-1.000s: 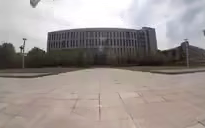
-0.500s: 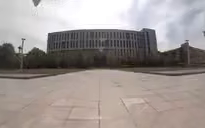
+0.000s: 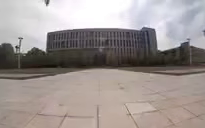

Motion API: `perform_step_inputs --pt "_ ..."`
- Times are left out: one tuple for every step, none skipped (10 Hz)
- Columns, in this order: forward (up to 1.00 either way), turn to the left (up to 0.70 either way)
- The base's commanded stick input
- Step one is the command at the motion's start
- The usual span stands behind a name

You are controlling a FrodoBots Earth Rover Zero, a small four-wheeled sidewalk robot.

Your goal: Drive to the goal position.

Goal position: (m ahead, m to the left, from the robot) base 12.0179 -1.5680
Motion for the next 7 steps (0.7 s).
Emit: perform_step_inputs --pt "0.7 0.0" --pt "0.7 0.0" --pt "0.7 0.0" --pt "0.7 0.0" --pt "0.7 0.0" --pt "0.7 0.0" --pt "0.7 0.0"
